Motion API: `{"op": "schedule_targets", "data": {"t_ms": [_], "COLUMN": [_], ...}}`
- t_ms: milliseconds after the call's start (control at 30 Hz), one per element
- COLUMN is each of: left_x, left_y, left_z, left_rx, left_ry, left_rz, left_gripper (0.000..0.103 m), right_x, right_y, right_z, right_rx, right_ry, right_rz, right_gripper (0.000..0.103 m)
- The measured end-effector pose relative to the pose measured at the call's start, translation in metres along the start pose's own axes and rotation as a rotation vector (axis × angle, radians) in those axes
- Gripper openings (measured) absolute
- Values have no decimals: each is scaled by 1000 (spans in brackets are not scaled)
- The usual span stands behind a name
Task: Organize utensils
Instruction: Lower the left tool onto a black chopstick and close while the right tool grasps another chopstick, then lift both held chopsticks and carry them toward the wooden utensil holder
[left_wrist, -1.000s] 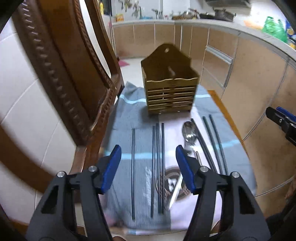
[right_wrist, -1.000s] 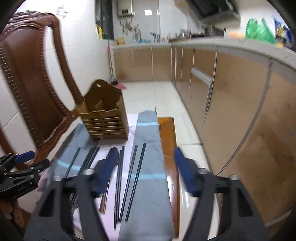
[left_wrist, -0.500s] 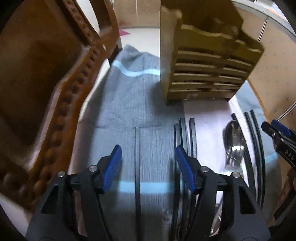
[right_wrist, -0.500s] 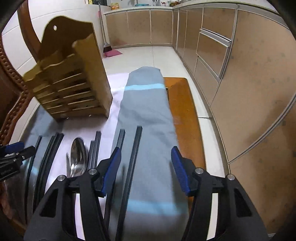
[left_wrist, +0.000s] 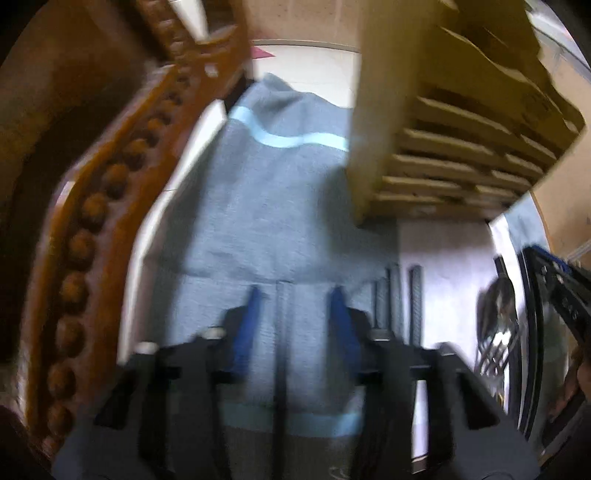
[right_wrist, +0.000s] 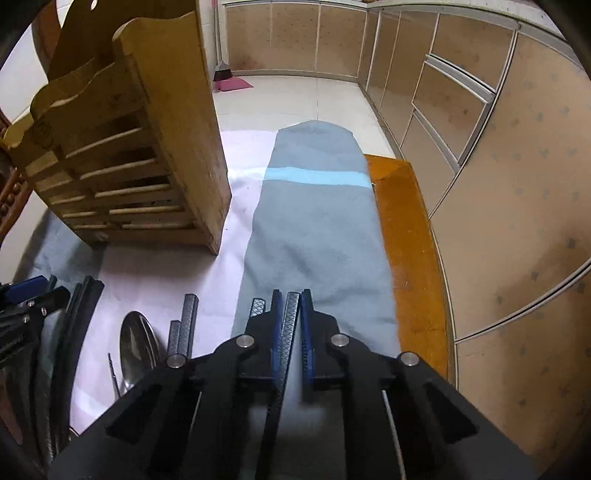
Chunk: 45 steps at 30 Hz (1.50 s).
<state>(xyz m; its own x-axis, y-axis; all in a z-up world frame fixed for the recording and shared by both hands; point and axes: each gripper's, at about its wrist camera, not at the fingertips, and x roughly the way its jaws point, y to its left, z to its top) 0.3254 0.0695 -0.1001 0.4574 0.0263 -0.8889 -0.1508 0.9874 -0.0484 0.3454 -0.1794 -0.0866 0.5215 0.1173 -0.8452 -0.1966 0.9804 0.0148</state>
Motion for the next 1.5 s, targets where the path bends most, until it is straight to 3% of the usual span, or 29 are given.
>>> {"op": "schedule_targets", "data": {"t_ms": [33, 200, 400, 600, 833, 1033, 1233, 1500], "left_x": [3, 1, -53, -152, -265, -327, -349, -355], "left_y": [2, 6, 9, -10, -29, -37, -39, -34], "left_z": [2, 5, 5, -2, -34, -61, -70, -74], "left_rx": [5, 7, -17, 52, 97, 123, 119, 115], "left_ry": [6, -3, -77, -259, -448, -556, -586, -591], "left_rz": [-12, -19, -48, -83, -131, -142, -139, -143], "left_gripper": [7, 6, 6, 6, 6, 6, 6, 6], "right_x": [-1, -20, -70, -133, -221, -296, -345, -349], "right_y": [-2, -9, -20, -23, -19, -11, -2, 6], "right_z": [0, 2, 6, -2, -14, -22, -28, -30], "right_rx": [13, 49, 99, 105, 90, 69, 43, -2], "right_ry": [3, -31, -117, -217, -354, -501, -592, -563], "right_rz": [16, 59, 119, 181, 208, 207, 216, 224], "right_gripper": [9, 8, 7, 7, 7, 7, 7, 7]}}
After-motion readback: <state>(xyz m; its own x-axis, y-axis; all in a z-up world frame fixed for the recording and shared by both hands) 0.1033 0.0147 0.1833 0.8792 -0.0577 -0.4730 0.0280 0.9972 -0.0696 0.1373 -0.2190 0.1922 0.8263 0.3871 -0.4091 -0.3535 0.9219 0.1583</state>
